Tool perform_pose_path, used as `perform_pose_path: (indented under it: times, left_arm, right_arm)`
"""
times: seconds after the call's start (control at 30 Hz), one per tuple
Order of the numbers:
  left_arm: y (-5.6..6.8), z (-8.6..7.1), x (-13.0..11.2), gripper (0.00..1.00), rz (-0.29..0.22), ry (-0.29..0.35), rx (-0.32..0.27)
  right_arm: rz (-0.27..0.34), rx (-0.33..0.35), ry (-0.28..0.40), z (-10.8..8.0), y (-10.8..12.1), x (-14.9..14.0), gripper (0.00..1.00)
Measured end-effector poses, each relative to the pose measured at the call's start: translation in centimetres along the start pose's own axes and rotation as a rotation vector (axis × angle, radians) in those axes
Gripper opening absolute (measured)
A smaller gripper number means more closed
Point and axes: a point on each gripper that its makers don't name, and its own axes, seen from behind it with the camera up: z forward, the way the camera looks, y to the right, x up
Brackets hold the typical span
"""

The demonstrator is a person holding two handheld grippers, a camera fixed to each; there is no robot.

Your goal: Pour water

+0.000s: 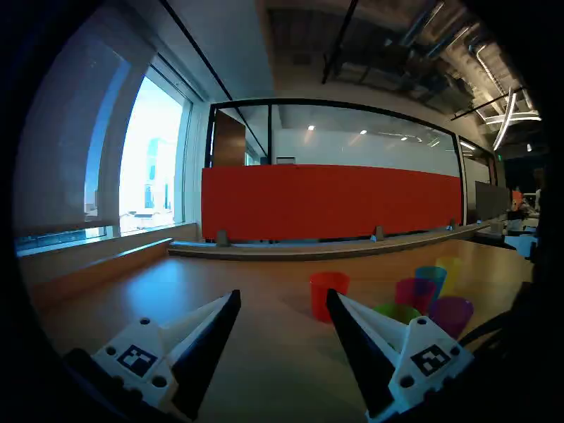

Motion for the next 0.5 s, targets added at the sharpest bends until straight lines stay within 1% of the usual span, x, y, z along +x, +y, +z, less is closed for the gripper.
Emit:
perform_pose_path:
  times: [0.27,0.37,0.5]
  left_arm:
    - [0.8,-0.1,0.1,0.90,-0.001,-0.008,-0.022]
    - [1.2,-0.1,0.6,0.90,-0.014,-0.010,-0.035]
    - [1.4,-0.2,2.3,0.90,-0.048,0.010,-0.056]
  right_arm:
    - [-0.001,0.001,-0.006,0.1,-0.1,-0.3,0.99]
    - [-0.002,0.012,-0.021,0.1,-0.4,-0.3,0.99]
    - [-0.008,0.029,-0.018,0.2,-0.9,0.7,0.99]
